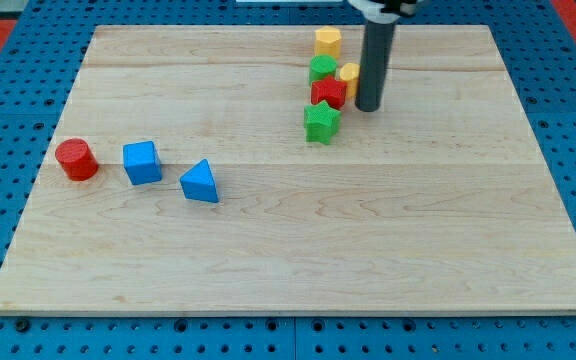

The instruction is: Push the yellow blocks towards the top left corner

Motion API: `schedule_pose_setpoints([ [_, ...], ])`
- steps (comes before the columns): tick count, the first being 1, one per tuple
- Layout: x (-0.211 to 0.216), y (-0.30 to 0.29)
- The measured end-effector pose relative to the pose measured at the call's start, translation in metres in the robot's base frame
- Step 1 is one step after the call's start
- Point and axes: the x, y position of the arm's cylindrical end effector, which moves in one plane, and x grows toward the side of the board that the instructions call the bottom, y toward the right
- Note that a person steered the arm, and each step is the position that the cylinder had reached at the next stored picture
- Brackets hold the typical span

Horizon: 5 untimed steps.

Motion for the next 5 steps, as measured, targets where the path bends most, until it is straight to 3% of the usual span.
schedule_pose_setpoints([
  [3,-0.114,-0.002],
  [4,-0.111,0.013],
  [5,-0.108,-0.011],
])
